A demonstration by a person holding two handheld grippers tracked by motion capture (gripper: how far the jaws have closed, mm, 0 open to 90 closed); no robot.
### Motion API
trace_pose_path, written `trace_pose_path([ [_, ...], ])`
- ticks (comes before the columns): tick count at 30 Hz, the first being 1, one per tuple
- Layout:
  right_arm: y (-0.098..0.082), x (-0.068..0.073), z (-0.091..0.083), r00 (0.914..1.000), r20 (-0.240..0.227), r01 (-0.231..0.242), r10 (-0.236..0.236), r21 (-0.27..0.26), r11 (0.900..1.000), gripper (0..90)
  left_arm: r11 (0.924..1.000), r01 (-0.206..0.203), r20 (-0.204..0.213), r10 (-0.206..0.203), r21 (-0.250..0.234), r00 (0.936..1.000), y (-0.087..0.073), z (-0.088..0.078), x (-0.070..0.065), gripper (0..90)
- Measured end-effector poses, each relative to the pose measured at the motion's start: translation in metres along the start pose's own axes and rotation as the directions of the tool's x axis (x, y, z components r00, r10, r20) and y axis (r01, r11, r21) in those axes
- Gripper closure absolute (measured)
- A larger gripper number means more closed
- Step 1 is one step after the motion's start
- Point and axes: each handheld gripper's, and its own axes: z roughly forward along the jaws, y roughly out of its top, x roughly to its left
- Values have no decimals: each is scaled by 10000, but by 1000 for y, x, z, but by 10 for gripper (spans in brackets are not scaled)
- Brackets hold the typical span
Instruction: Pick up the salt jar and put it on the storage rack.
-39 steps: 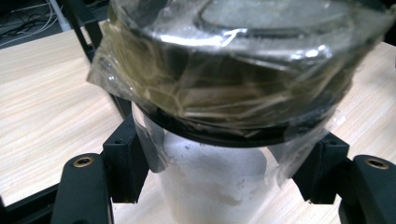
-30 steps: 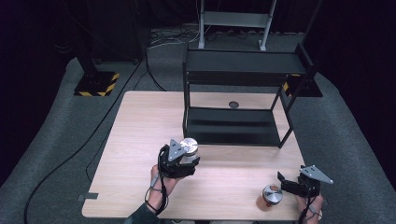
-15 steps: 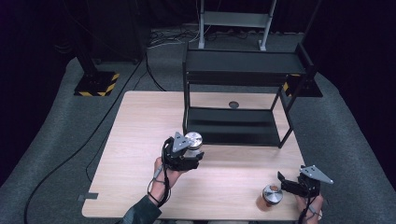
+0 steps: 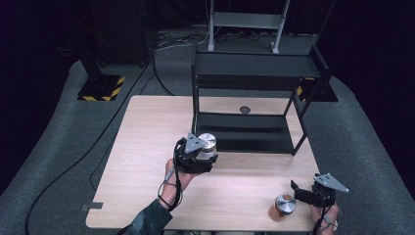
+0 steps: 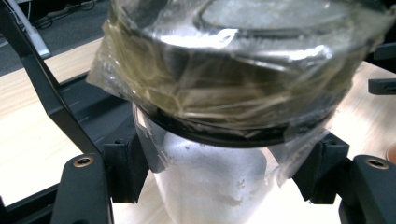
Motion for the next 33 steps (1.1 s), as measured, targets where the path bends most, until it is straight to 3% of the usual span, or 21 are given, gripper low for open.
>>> trace_pose_path([
  [33, -1, -2, -1, 10000, -97, -18, 18, -58, 10000, 2, 9995, -253, 250, 257, -193, 9994, 45, 9, 20, 309],
])
